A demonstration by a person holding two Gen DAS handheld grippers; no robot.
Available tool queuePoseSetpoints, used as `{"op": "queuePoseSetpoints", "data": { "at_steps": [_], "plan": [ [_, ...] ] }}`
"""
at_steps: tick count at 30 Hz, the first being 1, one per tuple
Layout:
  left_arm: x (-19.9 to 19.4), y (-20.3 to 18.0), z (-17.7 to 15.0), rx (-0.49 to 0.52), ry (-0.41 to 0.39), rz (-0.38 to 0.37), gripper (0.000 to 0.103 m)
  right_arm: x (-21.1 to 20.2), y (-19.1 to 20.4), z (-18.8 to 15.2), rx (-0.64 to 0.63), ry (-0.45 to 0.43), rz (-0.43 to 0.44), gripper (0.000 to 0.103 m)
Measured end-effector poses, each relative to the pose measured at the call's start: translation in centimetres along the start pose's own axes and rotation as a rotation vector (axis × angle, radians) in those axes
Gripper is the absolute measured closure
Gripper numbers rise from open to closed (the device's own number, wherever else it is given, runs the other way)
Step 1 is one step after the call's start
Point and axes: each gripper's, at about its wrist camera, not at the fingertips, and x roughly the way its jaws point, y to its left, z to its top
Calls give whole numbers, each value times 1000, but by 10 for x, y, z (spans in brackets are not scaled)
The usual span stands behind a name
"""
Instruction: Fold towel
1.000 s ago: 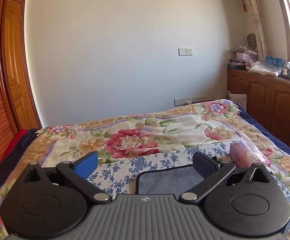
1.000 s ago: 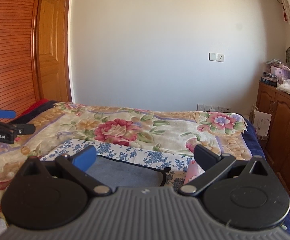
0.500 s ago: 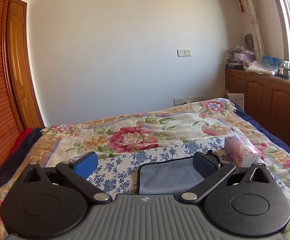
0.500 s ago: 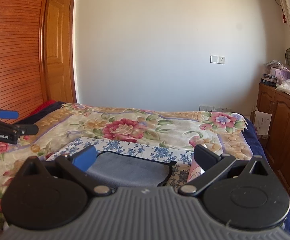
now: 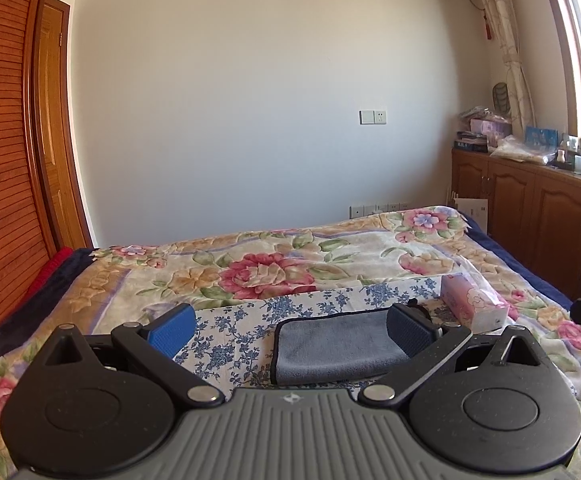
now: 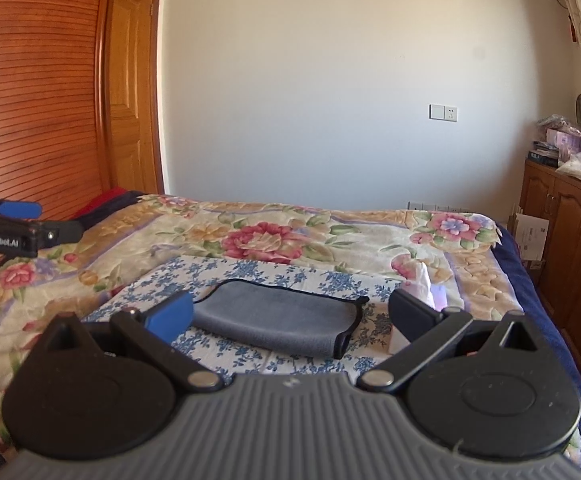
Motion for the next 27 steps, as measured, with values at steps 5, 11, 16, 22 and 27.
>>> {"op": "queuePoseSetpoints", "data": {
  "at_steps": [5,11,16,22,27],
  "plan": [
    [-11,0,-3,-3,-21,6,0,-7,5,-6,4,-1,3,0],
    [-19,-3,-18,34,-33,17,0,-10,7,-19,20,5,-10,0],
    [-22,-2,-37,23,-23,14,0,-11,9,-29,18,10,-21,0],
    [-21,3,-57,-14,-2,18,0,-13,7,-41,28,23,-39,0],
    [-24,6,-72,-31,-6,39,0,-15,5,-52,48,35,-53,0]
  ]
}}
